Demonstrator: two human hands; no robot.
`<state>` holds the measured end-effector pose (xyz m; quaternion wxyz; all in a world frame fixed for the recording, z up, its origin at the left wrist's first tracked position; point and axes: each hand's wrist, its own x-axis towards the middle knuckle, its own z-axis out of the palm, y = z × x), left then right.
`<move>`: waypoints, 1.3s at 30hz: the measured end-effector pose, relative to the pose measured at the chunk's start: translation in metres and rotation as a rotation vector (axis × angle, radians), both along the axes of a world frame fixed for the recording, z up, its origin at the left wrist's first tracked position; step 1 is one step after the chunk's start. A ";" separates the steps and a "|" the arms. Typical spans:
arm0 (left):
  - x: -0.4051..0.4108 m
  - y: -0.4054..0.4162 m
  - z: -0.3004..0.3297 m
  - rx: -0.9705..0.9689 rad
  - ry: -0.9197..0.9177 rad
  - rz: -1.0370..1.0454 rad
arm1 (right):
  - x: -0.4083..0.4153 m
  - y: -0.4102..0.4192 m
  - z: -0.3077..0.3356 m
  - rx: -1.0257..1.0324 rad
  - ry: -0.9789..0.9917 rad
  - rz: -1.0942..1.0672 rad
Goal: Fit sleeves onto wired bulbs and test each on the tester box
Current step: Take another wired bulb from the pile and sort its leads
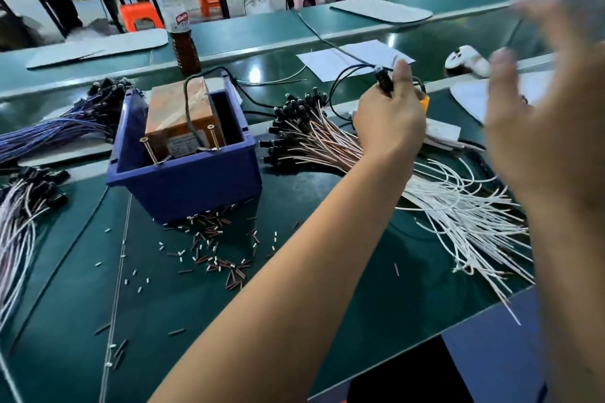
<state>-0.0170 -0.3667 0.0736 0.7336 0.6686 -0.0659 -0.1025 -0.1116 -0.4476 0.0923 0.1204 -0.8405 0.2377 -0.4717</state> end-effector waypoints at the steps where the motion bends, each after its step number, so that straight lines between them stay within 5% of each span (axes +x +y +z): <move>1: 0.000 -0.002 0.000 -0.015 0.015 -0.009 | 0.003 0.006 0.002 -0.050 0.094 0.153; 4: 0.005 -0.005 0.001 0.015 0.027 0.020 | 0.010 0.014 -0.004 0.184 0.345 0.403; 7: 0.009 0.003 -0.007 0.079 -0.027 -0.013 | 0.010 0.007 -0.012 0.195 0.347 0.378; 13: 0.008 0.032 -0.061 0.893 -0.535 0.053 | 0.005 -0.026 -0.019 0.330 0.568 0.181; 16: 0.011 0.041 -0.072 1.041 -0.658 0.063 | 0.008 -0.036 -0.022 0.333 0.653 0.111; 19: 0.012 0.046 -0.063 0.914 -0.639 0.115 | 0.018 -0.032 -0.027 0.321 0.756 0.162; 21: 0.017 0.049 -0.049 0.653 -0.541 0.109 | 0.032 -0.023 -0.031 0.298 0.767 0.234; 25: 0.017 0.050 -0.029 0.104 -0.180 -0.016 | 0.072 0.012 -0.037 0.439 0.598 0.517; 27: 0.015 0.052 -0.031 0.011 -0.025 -0.020 | 0.086 0.025 -0.046 0.409 0.614 0.630; 30: 0.020 0.062 -0.049 0.546 -0.290 0.048 | 0.098 0.030 -0.058 0.054 0.751 0.496; 32: 0.023 0.068 -0.059 0.816 -0.434 0.022 | 0.098 0.031 -0.058 0.029 0.761 0.499; 39: 0.043 0.069 -0.076 1.083 -0.592 -0.007 | 0.085 0.025 -0.035 0.005 0.976 0.380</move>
